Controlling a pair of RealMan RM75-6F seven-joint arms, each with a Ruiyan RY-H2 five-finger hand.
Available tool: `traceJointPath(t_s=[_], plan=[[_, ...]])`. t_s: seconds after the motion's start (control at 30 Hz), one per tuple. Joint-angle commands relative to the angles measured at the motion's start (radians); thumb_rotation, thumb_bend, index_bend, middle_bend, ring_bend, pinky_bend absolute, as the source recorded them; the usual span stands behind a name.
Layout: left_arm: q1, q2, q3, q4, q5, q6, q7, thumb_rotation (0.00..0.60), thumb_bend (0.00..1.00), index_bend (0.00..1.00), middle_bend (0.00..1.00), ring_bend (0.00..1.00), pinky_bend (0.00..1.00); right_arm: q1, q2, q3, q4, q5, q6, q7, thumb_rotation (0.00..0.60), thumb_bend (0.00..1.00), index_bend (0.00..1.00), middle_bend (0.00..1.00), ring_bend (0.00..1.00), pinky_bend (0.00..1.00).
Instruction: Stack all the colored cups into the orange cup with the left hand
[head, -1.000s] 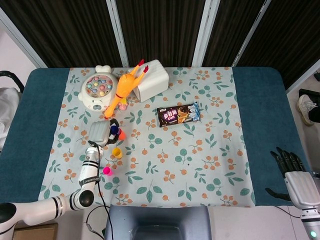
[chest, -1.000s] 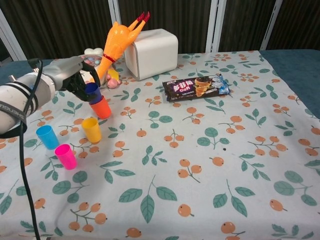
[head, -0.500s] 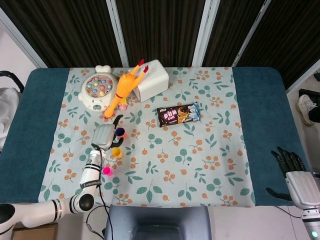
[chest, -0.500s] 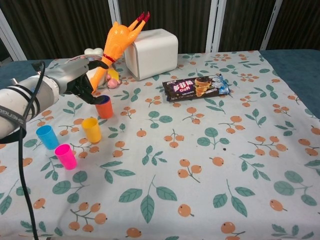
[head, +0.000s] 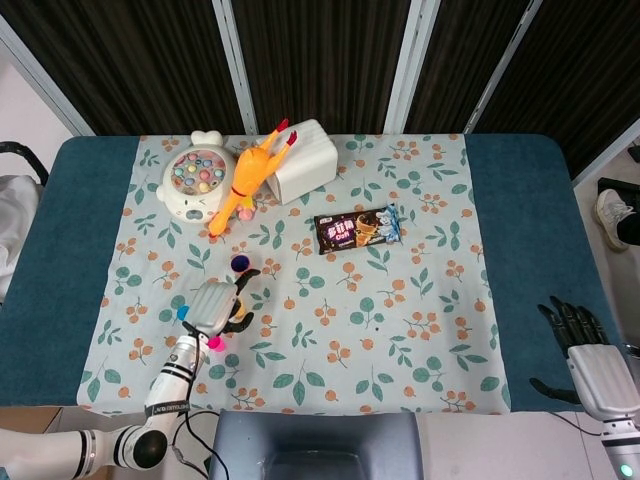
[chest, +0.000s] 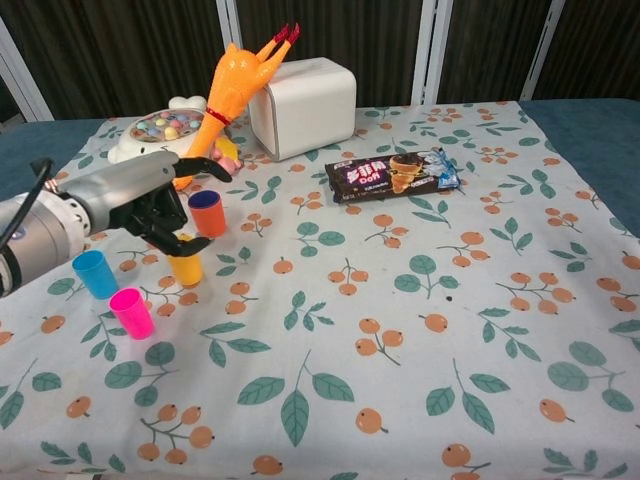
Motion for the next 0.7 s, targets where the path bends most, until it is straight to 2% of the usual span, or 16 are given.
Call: traceJointPath(t_s=[0.03,0.37,0.7], plan=[[-0.001,-0.018,0.009,0.021,-0.015,-0.010,0.014,0.600,0.34,0.19,1.00,1.00,1.00,0.000,0.002,0.000,0.001,-0.001,0.002,0.007,0.600,0.21,0.00,0.00,0.00,0.00],[0.010,-0.054,0.033,0.096,-0.013,-0.007,0.036,0.600,0.34,0.29,1.00,1.00,1.00,0.000,0.007,0.000,0.003,-0.003,0.004,0.021,0.600,0.20,0.00,0.00,0.00,0.00],[0.027,-0.070,0.036,0.154,0.005,0.011,0.051,0.600,0.34,0.34,1.00,1.00,1.00,-0.001,0.006,0.000,0.003,-0.004,0.004,0.018,0.600,0.21,0.00,0.00,0.00,0.00]])
